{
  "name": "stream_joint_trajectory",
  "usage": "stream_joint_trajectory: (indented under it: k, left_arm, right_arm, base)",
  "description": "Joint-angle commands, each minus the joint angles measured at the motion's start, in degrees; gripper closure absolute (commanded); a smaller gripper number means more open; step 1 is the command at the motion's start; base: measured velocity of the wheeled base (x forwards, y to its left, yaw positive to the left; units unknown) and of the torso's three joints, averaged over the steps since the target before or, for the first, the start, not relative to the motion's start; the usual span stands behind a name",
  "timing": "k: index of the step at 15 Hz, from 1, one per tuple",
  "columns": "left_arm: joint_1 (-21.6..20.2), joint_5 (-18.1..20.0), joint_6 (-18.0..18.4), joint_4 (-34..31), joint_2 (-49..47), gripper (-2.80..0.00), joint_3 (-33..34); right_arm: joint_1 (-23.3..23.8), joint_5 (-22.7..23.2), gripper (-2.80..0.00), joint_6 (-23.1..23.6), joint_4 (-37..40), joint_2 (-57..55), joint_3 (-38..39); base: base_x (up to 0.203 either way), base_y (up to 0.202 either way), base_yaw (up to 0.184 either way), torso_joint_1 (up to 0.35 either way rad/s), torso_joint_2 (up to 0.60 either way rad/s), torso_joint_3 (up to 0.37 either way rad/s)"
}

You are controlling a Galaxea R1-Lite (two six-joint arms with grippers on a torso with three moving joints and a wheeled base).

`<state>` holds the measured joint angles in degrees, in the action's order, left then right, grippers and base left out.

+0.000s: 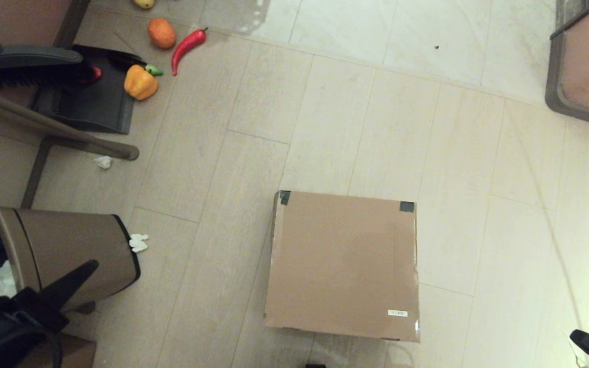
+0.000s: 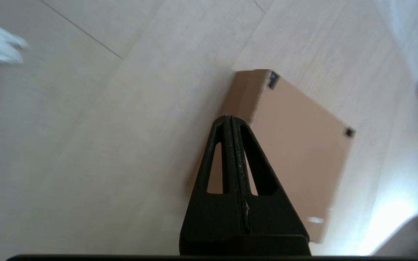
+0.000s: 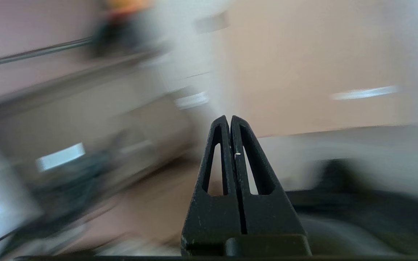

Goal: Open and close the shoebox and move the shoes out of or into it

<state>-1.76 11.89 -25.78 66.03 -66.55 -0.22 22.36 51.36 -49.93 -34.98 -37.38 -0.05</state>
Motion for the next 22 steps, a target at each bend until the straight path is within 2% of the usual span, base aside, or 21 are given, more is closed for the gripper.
stream_joint_trajectory:
  k: [1,2,3,4,5,7,10,11,12,14,15,17,20,21,22]
  left_arm:
    - [-3.7,2.3,2.1,-1.1,6.2,0.0,1.0]
    - [-4.1,4.6,3.7,-3.3,9.0,0.0,1.1]
    - [-4.2,6.7,5.8,-7.8,12.4,0.0,1.1]
    - [-4.3,7.9,8.3,-16.2,15.2,0.0,1.0]
    - [-4.3,8.3,10.3,-24.4,18.3,0.0,1.0]
    - [-4.4,8.1,12.4,-40.6,26.5,0.0,0.4]
    - [-4.4,7.8,13.2,-63.2,40.8,0.0,-1.7]
    - [-4.4,7.0,13.4,-69.7,44.8,0.0,-2.9]
    - [-4.4,5.3,13.6,-71.6,48.0,0.0,-3.5]
    - [-4.4,-4.3,15.0,-70.8,50.5,0.0,-2.7]
    - [-4.4,-7.5,15.1,-68.9,50.3,0.0,-1.2]
    - [-3.7,-7.6,14.5,-68.9,46.3,0.0,-1.2]
    - [3.9,-7.2,12.3,-69.0,47.0,0.0,-1.1]
    - [5.0,-8.2,11.3,-68.8,49.6,0.0,-1.0]
    - [5.9,-11.1,10.5,-68.6,50.6,0.0,-0.9]
  right_arm:
    - [-4.9,-23.2,0.0,16.8,13.4,-0.4,0.1]
    - [-7.8,-34.7,0.0,22.0,18.3,-0.4,0.1]
    - [-12.5,-43.5,0.0,26.2,21.8,-0.1,0.1]
    - [-16.3,-49.0,0.0,31.2,24.3,1.3,0.1]
    - [-17.7,-50.6,0.0,35.7,26.3,4.4,0.1]
    - [-18.7,-50.0,0.0,42.9,32.4,11.7,-0.8]
    - [-20.0,-48.3,0.0,47.6,35.1,19.0,-1.6]
    - [-20.0,-48.5,0.0,50.5,35.3,19.8,-1.5]
    - [-19.4,-50.4,0.0,51.6,35.3,20.3,-0.2]
    - [-17.5,-51.8,0.0,50.9,35.2,21.2,0.0]
    - [-16.6,-51.8,0.0,51.0,35.5,21.0,-0.1]
    - [-13.8,-51.8,0.0,51.6,35.7,20.0,-0.2]
    - [-12.6,-50.5,0.0,51.9,35.3,21.3,0.0]
    - [-12.7,-49.7,0.0,52.0,35.3,21.3,0.0]
    - [-13.3,-49.8,0.0,51.9,35.3,21.3,0.0]
  base:
    - [0.0,0.0,0.0,0.0,0.0,0.0]
    - [0.0,0.0,0.0,0.0,0.0,0.0]
    - [0.0,0.0,0.0,0.0,0.0,0.0]
    - [0.0,0.0,0.0,0.0,0.0,0.0]
    - [0.0,0.0,0.0,0.0,0.0,0.0]
    - [0.0,0.0,0.0,0.0,0.0,0.0]
    - [0.0,0.0,0.0,0.0,0.0,0.0]
    - [0.0,0.0,0.0,0.0,0.0,0.0]
    - [0.0,0.0,0.0,0.0,0.0,0.0]
    - [0.0,0.0,0.0,0.0,0.0,0.0]
    - [0.0,0.0,0.0,0.0,0.0,0.0]
    - [0.0,0.0,0.0,0.0,0.0,0.0]
    - [0.0,0.0,0.0,0.0,0.0,0.0]
    - [0.0,0.0,0.0,0.0,0.0,0.0]
    - [0.0,0.0,0.0,0.0,0.0,0.0]
